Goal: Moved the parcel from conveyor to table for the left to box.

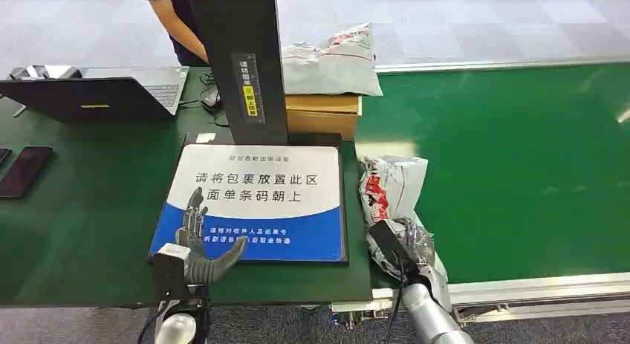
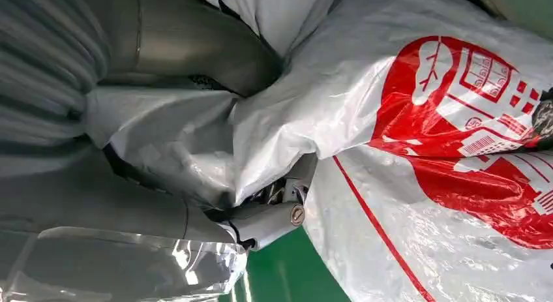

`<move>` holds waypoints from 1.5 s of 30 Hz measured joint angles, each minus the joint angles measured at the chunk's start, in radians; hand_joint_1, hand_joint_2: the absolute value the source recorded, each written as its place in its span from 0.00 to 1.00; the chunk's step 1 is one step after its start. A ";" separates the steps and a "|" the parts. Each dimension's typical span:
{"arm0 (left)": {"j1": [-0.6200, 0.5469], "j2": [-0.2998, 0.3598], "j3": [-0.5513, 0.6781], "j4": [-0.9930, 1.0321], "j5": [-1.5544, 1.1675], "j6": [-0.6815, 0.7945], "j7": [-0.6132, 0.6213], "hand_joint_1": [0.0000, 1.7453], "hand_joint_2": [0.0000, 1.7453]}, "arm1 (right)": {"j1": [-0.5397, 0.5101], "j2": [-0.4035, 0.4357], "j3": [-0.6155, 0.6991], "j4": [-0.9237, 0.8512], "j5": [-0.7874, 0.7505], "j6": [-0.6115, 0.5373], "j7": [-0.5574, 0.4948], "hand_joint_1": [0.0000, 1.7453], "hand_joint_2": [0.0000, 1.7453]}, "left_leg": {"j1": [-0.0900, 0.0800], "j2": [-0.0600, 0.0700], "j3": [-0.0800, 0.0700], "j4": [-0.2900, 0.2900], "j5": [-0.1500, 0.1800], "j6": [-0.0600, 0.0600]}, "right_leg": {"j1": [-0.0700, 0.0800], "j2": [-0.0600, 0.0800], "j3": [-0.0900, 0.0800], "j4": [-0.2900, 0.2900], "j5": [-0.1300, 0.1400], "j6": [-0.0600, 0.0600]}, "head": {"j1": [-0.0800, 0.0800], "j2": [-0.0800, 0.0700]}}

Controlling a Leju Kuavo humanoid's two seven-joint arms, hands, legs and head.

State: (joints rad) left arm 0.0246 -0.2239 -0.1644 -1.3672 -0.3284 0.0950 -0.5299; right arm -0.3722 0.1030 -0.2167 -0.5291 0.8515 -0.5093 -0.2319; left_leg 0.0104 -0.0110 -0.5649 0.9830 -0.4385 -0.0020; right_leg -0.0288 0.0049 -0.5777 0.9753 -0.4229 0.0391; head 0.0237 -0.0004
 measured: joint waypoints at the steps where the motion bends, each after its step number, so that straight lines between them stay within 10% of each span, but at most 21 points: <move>1: 0.000 0.000 0.000 0.000 0.000 0.000 0.000 0.00 1.00 | 0.001 0.001 0.000 -0.001 0.000 0.000 0.000 1.00 1.00 | 0.000 0.000 0.000 0.000 0.000 0.000 | 0.000 0.000 0.000 0.000 0.000 0.001 | 0.000 0.000; 24: 0.001 0.000 0.000 0.000 0.000 0.000 0.000 0.00 1.00 | 0.010 0.009 0.003 -0.010 -0.003 -0.004 -0.009 1.00 1.00 | 0.000 0.000 0.000 0.000 -0.001 0.000 | 0.000 0.000 0.000 0.000 -0.001 0.001 | 0.000 0.000; 28: 0.004 0.000 0.003 0.000 0.003 0.004 -0.022 0.00 1.00 | 0.178 0.050 0.049 -0.363 0.038 -0.085 -0.184 1.00 1.00 | -0.001 -0.007 -0.008 0.000 0.000 0.000 | -0.001 -0.005 -0.005 0.003 -0.001 0.001 | 0.000 0.000; 33: 0.002 -0.001 0.006 0.000 0.006 0.005 -0.026 0.00 1.00 | 0.257 0.057 0.212 -0.750 0.054 -0.119 -0.011 1.00 1.00 | -0.001 0.004 -0.008 0.000 0.000 -0.001 | -0.001 0.003 -0.011 0.003 0.000 -0.002 | 0.000 0.000; 45: 0.004 -0.001 0.009 0.000 0.017 0.013 -0.036 0.00 1.00 | 0.314 0.042 0.321 -0.965 0.015 -0.159 -0.036 1.00 1.00 | -0.001 0.004 -0.008 0.000 -0.001 -0.001 | -0.001 0.003 -0.011 0.003 -0.001 -0.002 | 0.000 0.000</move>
State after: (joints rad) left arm 0.0281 -0.2247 -0.1553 -1.3672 -0.3113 0.1083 -0.5657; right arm -0.0586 0.1453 0.1045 -1.4939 0.8663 -0.6683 -0.2682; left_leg 0.0097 -0.0072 -0.5734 0.9831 -0.4393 -0.0034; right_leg -0.0296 0.0080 -0.5889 0.9788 -0.4236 0.0371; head 0.0237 -0.0004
